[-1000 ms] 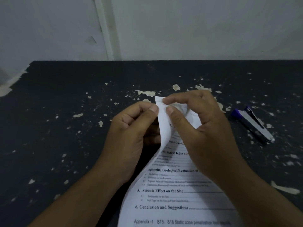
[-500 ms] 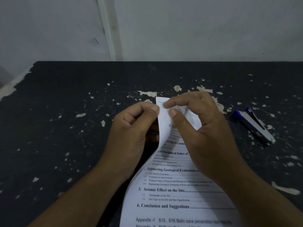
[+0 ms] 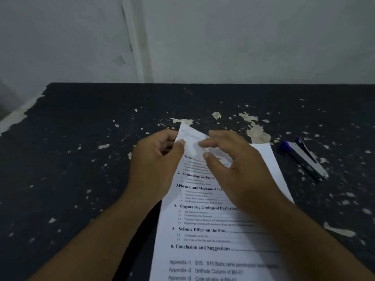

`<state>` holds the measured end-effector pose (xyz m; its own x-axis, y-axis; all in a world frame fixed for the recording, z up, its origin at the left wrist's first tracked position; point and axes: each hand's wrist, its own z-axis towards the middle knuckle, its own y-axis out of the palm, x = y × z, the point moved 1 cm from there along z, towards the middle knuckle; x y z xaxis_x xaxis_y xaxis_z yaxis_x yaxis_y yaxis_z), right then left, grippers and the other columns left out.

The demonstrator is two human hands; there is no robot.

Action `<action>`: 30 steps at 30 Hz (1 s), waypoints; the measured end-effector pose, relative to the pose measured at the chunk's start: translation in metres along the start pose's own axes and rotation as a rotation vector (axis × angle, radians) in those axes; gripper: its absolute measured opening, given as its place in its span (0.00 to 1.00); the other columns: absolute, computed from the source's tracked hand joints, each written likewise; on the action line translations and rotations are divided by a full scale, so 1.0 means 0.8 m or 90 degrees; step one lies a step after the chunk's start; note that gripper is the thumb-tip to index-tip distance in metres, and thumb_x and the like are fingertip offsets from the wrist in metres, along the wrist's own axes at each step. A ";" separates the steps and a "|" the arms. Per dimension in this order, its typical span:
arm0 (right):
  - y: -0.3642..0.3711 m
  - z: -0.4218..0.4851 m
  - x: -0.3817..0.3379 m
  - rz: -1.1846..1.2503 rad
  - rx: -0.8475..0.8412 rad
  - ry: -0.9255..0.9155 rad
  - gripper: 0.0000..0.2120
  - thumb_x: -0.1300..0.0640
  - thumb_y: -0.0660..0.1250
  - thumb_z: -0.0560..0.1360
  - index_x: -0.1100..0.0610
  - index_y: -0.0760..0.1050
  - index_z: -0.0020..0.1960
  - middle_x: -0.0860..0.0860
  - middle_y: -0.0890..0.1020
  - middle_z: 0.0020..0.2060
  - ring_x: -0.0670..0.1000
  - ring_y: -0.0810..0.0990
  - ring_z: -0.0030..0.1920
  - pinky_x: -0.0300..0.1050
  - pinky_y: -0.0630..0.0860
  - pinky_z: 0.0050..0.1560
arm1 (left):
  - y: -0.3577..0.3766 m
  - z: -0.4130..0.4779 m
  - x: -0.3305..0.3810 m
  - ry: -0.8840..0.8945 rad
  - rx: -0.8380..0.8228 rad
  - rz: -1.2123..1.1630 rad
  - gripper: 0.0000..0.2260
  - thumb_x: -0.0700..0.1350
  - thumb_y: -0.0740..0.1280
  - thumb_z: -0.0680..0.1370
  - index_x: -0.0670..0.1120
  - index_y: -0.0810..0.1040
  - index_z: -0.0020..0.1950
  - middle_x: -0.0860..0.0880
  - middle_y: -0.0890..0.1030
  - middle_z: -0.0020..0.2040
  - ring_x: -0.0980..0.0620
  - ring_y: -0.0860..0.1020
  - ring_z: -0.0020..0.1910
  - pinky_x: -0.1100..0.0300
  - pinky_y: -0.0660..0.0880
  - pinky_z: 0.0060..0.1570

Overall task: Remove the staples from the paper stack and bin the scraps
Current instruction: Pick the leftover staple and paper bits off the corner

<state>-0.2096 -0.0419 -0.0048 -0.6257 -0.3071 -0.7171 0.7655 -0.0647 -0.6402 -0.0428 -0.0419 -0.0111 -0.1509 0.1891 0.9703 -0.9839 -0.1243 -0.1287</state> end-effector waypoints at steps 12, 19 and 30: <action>-0.076 0.005 0.034 -0.361 0.166 0.252 0.16 0.49 0.67 0.77 0.50 0.76 0.64 0.56 0.74 0.62 0.57 0.70 0.62 0.55 0.67 0.64 | 0.004 0.001 -0.007 0.086 0.063 0.108 0.12 0.39 0.67 0.80 0.57 0.79 0.49 0.65 0.84 0.44 0.64 0.83 0.41 0.72 0.76 0.32; -0.108 0.007 0.065 -0.364 0.100 0.489 0.16 0.52 0.68 0.77 0.61 0.74 0.60 0.59 0.79 0.55 0.58 0.79 0.53 0.56 0.77 0.55 | 0.004 0.003 -0.008 0.079 0.051 0.113 0.11 0.39 0.67 0.80 0.56 0.80 0.50 0.67 0.84 0.43 0.65 0.83 0.41 0.72 0.77 0.34; -0.113 0.014 0.005 -0.021 0.154 0.280 0.12 0.54 0.75 0.71 0.54 0.73 0.47 0.52 0.79 0.37 0.49 0.77 0.33 0.40 0.71 0.30 | -0.001 0.004 -0.005 0.038 0.042 0.128 0.09 0.41 0.65 0.82 0.50 0.83 0.47 0.60 0.86 0.40 0.62 0.83 0.38 0.71 0.77 0.34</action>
<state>-0.2796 -0.0483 0.0532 -0.6144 0.1255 -0.7789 0.7243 -0.3019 -0.6199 -0.0409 -0.0459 -0.0145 -0.3503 0.2116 0.9124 -0.9255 -0.2282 -0.3024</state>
